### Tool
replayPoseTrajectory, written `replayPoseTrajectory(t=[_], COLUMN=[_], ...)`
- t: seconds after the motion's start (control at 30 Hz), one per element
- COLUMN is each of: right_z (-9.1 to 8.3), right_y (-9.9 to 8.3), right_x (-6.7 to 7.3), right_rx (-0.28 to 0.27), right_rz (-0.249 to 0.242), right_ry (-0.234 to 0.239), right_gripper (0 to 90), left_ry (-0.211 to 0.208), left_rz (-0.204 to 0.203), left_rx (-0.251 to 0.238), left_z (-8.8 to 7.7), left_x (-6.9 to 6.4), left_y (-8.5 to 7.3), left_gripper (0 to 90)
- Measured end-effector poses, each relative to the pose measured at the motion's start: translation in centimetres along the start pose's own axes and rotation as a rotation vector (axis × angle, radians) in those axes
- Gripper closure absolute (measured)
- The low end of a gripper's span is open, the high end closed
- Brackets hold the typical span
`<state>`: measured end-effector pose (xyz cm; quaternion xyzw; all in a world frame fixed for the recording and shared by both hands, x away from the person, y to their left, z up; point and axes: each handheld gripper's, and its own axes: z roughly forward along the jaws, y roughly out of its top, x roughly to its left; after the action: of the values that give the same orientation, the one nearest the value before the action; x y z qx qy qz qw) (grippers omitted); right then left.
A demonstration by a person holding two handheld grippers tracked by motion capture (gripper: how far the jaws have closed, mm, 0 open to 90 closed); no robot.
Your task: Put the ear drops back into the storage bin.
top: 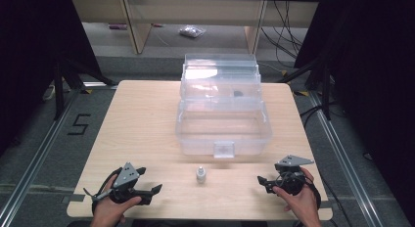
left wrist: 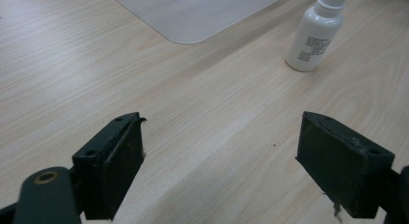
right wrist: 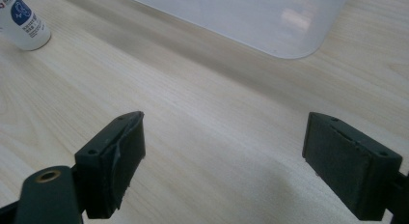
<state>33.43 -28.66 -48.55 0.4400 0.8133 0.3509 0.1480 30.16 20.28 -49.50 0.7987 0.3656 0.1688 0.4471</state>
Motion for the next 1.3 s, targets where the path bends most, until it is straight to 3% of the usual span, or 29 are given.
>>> replayPoseTrajectory(t=[0.1,0.17,0.23,0.33,0.37,0.5,0.63,0.7,0.77,0.9,0.93,0.97,1.03,1.07,1.1,1.17,1.2,1.3], right_z=[0.0,0.1,0.1,0.1,0.2,0.3,0.1,0.2,0.3,0.2,0.1,0.2,0.2,0.1,0.2,0.1,0.2,0.2], right_y=[0.0,0.0,-0.1,0.0,-0.1,-0.1,0.1,0.1,0.2,0.2,0.2,0.2,0.2,0.4,0.4,0.5,0.5,0.5], right_x=[0.0,-0.1,0.3,0.4,0.3,0.3,0.5,0.5,0.4,0.7,1.0,0.9,1.0,1.3,1.2,1.4,1.2,1.5], right_rx=[0.007,-0.001,0.014,0.025,0.024,0.012,0.042,0.036,0.036,0.031,0.041,0.028,0.028,0.051,0.040,0.053,0.044,0.048], right_rz=[0.002,-0.022,0.024,0.038,0.012,-0.007,0.010,-0.007,-0.025,-0.006,0.028,-0.005,-0.005,0.024,-0.009,0.000,-0.030,-0.021], right_ry=[-0.007,-0.007,-0.005,0.005,-0.001,0.006,0.007,0.006,0.033,0.017,0.023,0.012,0.018,0.028,0.024,0.031,0.027,0.034], right_gripper=[16.5,16.7,16.9,17.4,17.6,18.0,18.4,18.4,18.7,19.8,19.8,19.8,19.9,20.0,20.0,20.1,20.2,20.4], left_ry=[0.003,0.003,0.003,0.001,0.001,0.001,0.001,0.001,-0.001,0.000,0.002,0.001,0.000,0.000,0.000,0.001,0.001,0.001], left_rz=[0.001,0.000,0.000,0.006,0.006,0.001,0.004,0.001,0.006,0.006,0.005,0.007,0.007,0.006,0.007,0.011,0.011,0.010], left_rx=[-0.001,-0.002,-0.002,0.004,0.004,0.000,0.004,0.000,-0.001,-0.001,0.000,0.000,0.000,0.000,0.000,0.004,0.004,0.004], left_z=[0.0,0.0,0.0,0.0,0.0,0.0,0.0,0.0,0.0,0.0,0.0,0.0,0.0,0.0,0.0,0.0,0.0,0.0], left_x=[0.0,0.0,0.0,0.1,0.1,0.0,0.1,0.0,0.1,0.0,0.0,0.0,0.0,0.0,0.1,0.1,0.1,0.1], left_y=[0.0,0.0,0.0,0.0,0.0,0.0,0.0,0.0,0.0,0.0,0.0,0.0,0.0,0.0,0.0,0.0,0.0,0.0], left_gripper=[15.9,15.9,15.9,15.9,15.9,15.9,15.9,15.9,15.9,15.9,15.9,15.9,15.9,15.9,15.9,15.9,15.9,15.9])
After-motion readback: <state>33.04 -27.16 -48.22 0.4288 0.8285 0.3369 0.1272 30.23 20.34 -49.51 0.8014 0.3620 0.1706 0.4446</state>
